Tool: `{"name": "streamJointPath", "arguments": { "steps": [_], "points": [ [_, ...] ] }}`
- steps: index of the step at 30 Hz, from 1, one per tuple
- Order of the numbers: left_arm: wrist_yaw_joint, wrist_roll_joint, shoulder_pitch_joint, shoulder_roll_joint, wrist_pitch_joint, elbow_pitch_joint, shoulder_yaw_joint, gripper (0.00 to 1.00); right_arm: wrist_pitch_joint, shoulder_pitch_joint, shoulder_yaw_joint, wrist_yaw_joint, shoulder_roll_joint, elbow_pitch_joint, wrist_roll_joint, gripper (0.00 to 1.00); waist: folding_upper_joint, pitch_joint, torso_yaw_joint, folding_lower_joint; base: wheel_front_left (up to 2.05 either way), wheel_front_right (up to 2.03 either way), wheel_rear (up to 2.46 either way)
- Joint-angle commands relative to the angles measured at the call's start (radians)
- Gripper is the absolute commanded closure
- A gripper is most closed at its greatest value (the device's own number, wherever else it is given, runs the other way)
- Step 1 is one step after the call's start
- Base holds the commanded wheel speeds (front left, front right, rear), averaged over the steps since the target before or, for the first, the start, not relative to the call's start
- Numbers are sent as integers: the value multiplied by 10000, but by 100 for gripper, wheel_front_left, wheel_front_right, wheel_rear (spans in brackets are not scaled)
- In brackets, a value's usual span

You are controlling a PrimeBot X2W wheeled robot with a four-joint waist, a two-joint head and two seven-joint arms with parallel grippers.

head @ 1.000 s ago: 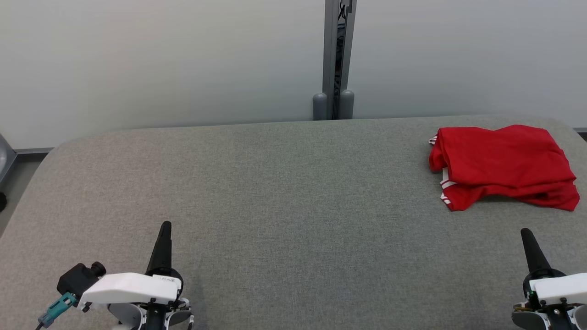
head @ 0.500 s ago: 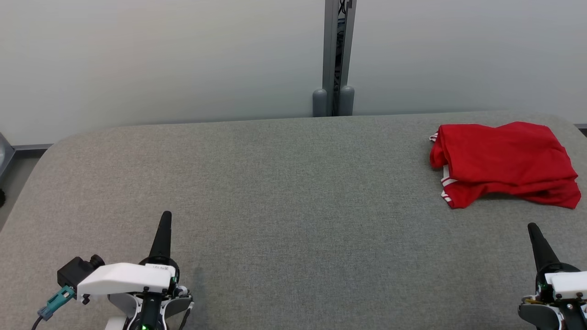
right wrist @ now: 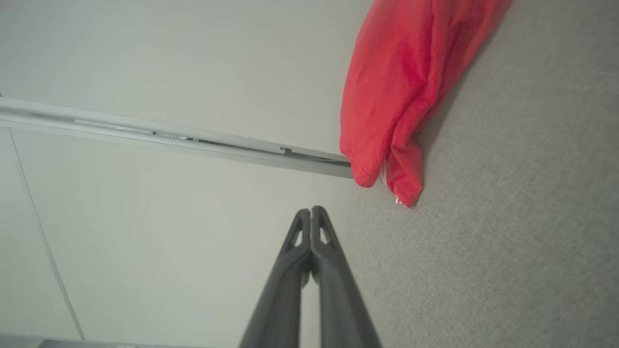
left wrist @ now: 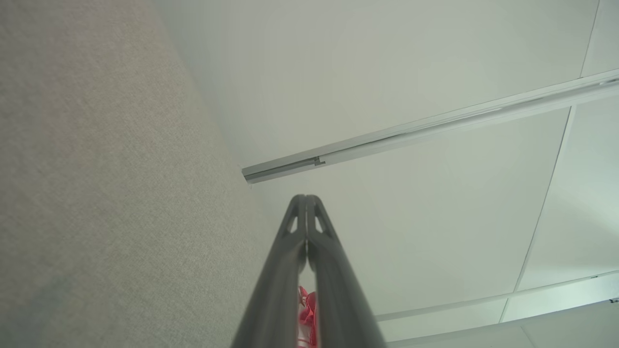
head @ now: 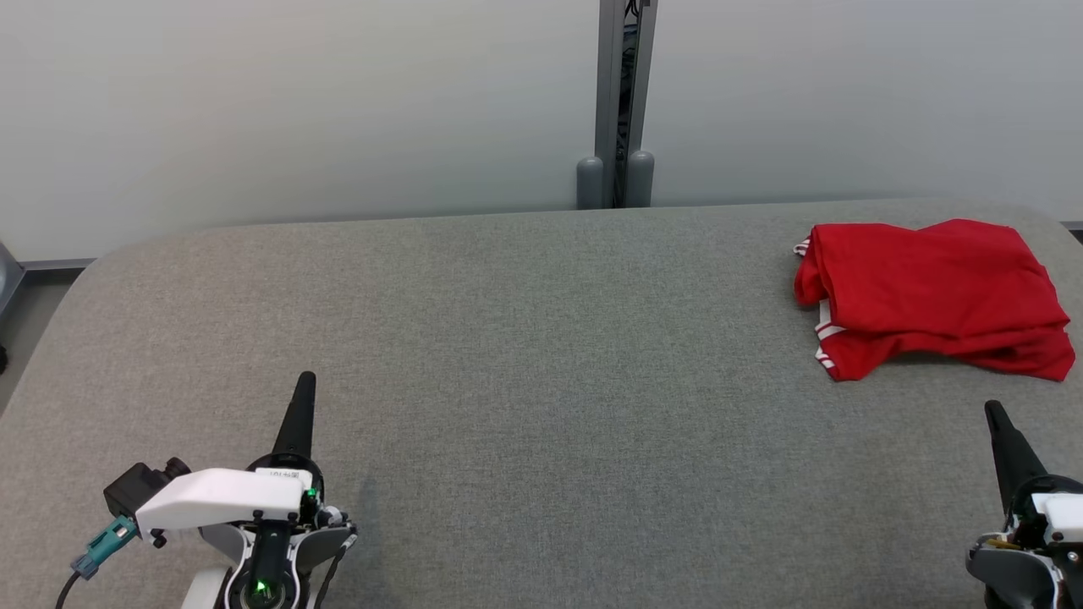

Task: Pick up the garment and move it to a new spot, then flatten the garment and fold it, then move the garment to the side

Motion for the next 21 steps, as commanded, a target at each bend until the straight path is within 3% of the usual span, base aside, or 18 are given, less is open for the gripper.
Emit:
{"name": "streamJointPath", "arguments": {
  "steps": [1, 21],
  "points": [
    [-92, -214, -326, 48, 39, -2, 32, 100, 83, -212, -108, 1, -30, 11, 223, 100, 0, 10, -1, 0, 0, 0, 0],
    [-237, -1594, -700, 57, 296, 196, 37, 100, 582, -416, -524, 0, -15, 73, 1513, 100, 0, 166, -10, 0, 0, 0, 0]
  ]
}}
